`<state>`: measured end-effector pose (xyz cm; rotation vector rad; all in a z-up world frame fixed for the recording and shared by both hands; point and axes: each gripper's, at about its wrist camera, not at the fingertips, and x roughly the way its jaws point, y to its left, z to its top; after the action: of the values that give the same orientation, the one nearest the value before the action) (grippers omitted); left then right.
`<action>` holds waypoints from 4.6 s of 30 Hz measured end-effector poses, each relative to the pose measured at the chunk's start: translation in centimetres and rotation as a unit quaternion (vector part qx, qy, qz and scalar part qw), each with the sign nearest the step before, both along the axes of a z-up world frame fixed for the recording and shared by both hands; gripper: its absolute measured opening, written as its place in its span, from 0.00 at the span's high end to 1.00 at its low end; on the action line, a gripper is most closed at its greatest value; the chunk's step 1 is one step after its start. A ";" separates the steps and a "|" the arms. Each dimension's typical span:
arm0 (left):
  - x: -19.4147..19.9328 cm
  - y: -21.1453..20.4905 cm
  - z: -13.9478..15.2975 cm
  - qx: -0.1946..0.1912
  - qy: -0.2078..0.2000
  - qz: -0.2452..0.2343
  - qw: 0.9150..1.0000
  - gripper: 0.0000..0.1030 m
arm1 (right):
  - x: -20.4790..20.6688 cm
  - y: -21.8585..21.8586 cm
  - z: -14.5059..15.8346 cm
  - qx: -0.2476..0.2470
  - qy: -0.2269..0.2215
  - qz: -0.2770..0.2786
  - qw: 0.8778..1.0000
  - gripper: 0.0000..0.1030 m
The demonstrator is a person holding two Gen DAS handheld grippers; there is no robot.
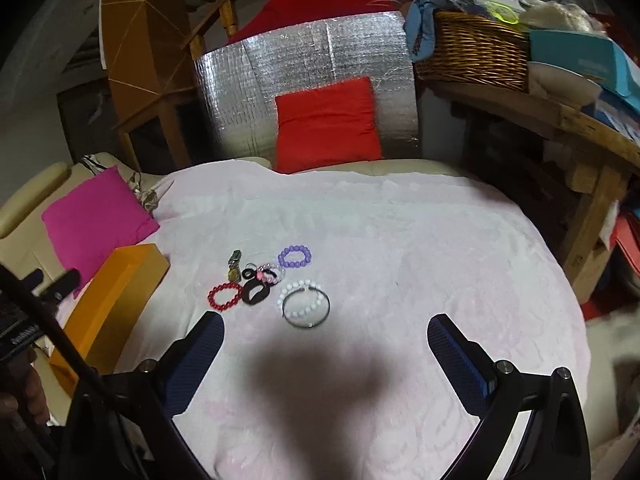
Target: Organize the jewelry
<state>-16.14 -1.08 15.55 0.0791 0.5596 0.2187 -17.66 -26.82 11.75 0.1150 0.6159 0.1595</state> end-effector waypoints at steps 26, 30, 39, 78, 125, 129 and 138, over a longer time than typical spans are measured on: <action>5.7 -1.4 -4.2 -0.003 0.035 -0.003 0.999 0.00 | 5.8 3.5 -4.2 -0.021 0.040 0.013 0.999 0.00; 5.6 -1.5 -4.1 -0.003 0.036 0.000 0.999 0.00 | 5.4 3.7 -3.7 -0.021 0.033 0.015 0.999 0.00; 5.8 -1.1 -4.5 -0.002 0.050 0.000 0.999 0.00 | 5.3 3.8 -3.3 -0.019 0.025 0.017 0.999 0.00; 12.2 0.4 -9.8 -0.068 0.187 -0.057 0.978 0.00 | 18.8 -0.3 -7.5 0.142 0.149 0.032 0.978 0.90; 11.6 0.3 -7.8 -0.145 0.114 -0.163 0.969 0.92 | 17.5 0.2 -6.5 0.234 0.137 0.086 0.959 0.90; 10.1 1.9 -6.0 -0.151 0.088 -0.149 0.973 0.92 | 17.2 2.5 -5.8 0.243 0.131 0.113 0.954 0.90; 4.1 8.2 -0.3 -0.177 -0.014 -0.089 0.980 0.92 | 15.8 12.5 -3.3 0.249 0.123 0.208 0.938 0.90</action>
<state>-12.06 7.12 15.23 -0.2185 0.5536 -0.0558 -1.88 -14.32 8.44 0.5020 0.8350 0.7209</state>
